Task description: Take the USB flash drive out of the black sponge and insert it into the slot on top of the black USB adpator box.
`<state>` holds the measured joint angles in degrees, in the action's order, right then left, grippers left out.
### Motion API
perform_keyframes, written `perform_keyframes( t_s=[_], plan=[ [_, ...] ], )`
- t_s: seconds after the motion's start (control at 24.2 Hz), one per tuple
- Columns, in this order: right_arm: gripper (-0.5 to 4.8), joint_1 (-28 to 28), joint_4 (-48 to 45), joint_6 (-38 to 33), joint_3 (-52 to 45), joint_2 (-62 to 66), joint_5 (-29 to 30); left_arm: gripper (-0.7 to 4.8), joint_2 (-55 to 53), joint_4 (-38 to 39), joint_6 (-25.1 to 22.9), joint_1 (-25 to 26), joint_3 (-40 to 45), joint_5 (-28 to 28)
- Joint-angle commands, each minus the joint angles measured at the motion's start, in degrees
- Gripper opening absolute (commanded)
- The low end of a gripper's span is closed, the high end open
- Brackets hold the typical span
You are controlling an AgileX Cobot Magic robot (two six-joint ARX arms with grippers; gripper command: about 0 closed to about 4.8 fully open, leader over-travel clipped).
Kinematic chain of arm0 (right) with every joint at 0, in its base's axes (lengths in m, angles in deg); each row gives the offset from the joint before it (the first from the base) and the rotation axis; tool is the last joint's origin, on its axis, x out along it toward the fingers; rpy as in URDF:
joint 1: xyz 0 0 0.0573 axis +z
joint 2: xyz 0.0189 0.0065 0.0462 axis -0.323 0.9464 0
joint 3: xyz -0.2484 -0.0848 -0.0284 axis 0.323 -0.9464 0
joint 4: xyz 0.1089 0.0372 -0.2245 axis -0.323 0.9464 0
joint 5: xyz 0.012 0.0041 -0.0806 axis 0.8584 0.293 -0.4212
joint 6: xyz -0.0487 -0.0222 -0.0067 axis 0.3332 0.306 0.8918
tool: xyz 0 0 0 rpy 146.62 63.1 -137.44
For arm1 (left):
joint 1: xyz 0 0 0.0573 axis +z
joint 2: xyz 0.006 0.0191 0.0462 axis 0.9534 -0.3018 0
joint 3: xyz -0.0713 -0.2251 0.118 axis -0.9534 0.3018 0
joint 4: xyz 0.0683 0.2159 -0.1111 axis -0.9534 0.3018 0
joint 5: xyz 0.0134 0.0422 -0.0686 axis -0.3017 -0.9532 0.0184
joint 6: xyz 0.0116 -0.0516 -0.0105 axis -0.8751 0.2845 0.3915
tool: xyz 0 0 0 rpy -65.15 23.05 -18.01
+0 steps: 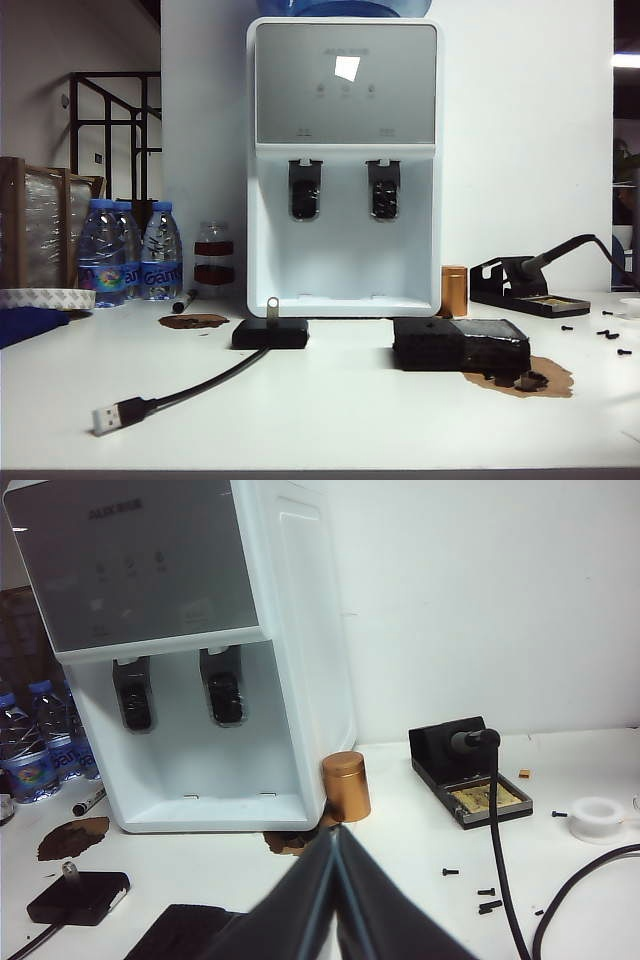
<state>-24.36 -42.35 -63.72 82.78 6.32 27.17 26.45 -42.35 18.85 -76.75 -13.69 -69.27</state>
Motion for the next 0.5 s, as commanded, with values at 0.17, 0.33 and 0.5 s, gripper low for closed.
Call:
perform_keyframes(
  t_s=[0.17, 0.33, 0.5],
  plan=[
    [-0.01, 0.09, -0.76, -0.04, -0.22, -0.02, 0.22, -0.04, 0.04, -0.20, -0.37, 0.09, 0.07, 0.13],
    [-0.01, 0.09, -0.76, -0.04, -0.22, -0.02, 0.20, -0.04, 0.04, -0.20, -0.37, 0.09, 0.07, 0.13],
    [-0.01, 0.07, -0.76, -0.04, -0.22, -0.02, 0.22, -0.04, 0.04, -0.20, -0.39, -1.09, 0.07, -0.11]
  ],
)
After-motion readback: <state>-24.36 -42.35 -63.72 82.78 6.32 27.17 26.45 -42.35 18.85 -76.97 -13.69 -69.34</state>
